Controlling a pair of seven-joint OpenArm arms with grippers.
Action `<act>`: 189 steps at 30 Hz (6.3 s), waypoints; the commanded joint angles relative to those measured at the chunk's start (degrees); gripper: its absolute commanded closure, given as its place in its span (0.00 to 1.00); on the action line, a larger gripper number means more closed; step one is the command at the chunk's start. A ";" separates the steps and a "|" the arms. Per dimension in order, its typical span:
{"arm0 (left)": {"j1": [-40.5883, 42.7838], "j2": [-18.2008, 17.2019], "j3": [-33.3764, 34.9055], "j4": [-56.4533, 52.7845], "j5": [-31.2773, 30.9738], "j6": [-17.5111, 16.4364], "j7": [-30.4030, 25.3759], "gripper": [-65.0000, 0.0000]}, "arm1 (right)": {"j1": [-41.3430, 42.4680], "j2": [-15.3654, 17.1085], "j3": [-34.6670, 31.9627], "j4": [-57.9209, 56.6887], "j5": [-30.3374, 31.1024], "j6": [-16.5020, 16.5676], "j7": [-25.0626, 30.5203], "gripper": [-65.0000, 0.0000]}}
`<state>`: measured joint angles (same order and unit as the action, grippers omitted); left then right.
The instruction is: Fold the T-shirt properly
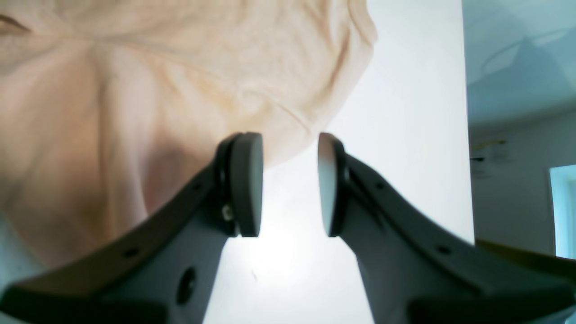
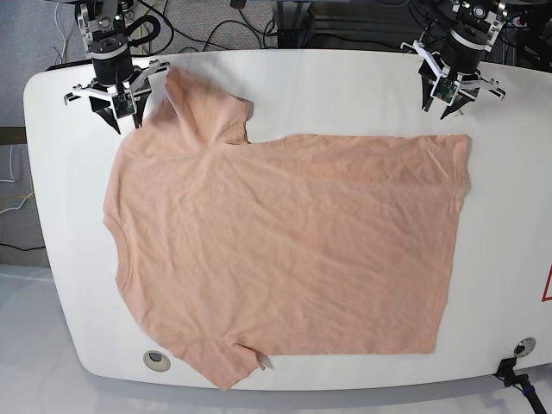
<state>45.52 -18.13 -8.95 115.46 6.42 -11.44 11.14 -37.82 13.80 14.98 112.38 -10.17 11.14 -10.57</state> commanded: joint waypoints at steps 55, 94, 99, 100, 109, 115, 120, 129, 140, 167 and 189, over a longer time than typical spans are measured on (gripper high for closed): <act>-11.54 4.90 -8.32 -2.62 2.42 -6.36 4.20 0.60 | 10.79 -3.82 4.23 -4.03 27.98 1.66 -8.29 0.69; -17.96 14.04 -25.64 -2.80 -5.93 -24.12 9.04 0.50 | -9.78 0.40 3.96 -7.89 83.01 1.48 -17.70 0.69; -17.96 14.04 -25.64 -2.80 -5.93 -24.12 9.04 0.50 | -9.08 0.40 3.87 -10.27 82.92 1.57 -18.05 0.68; -17.96 14.04 -25.64 -2.80 -5.93 -24.12 9.04 0.50 | -8.90 0.40 3.87 -10.97 82.92 1.57 -18.05 0.68; -17.96 14.04 -25.47 -2.80 -5.93 -24.12 9.04 0.50 | -5.65 0.31 3.79 -12.99 82.83 1.57 -20.95 0.68; -18.04 14.04 -25.47 -2.80 -5.93 -24.12 9.04 0.50 | -2.84 -1.98 3.79 -13.08 82.66 1.57 -23.67 0.68; -18.04 13.95 -25.47 -2.80 -5.84 -24.12 9.04 0.50 | -2.04 -1.80 3.79 -13.08 82.66 1.48 -23.67 0.69; -18.13 13.95 -25.47 -2.80 -5.84 -24.12 9.04 0.50 | -2.48 -1.89 3.79 -12.90 82.66 1.48 -23.76 0.91; -20.07 14.04 -26.35 -2.89 -5.84 -24.12 9.66 0.50 | -2.04 -1.89 2.56 -12.73 82.66 1.57 -27.98 1.00; -30.62 14.04 -34.52 -17.66 -20.52 -28.56 30.75 0.50 | -1.25 -1.54 2.56 -12.90 82.66 1.57 -27.98 1.00; -32.64 14.39 -30.13 -23.55 -20.52 -28.56 30.58 0.50 | -1.25 -1.45 2.56 -12.90 82.66 1.57 -27.98 1.00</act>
<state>13.65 -3.20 -38.98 91.20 -13.63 -39.92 42.19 -38.76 11.79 17.23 98.56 71.81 11.97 -38.83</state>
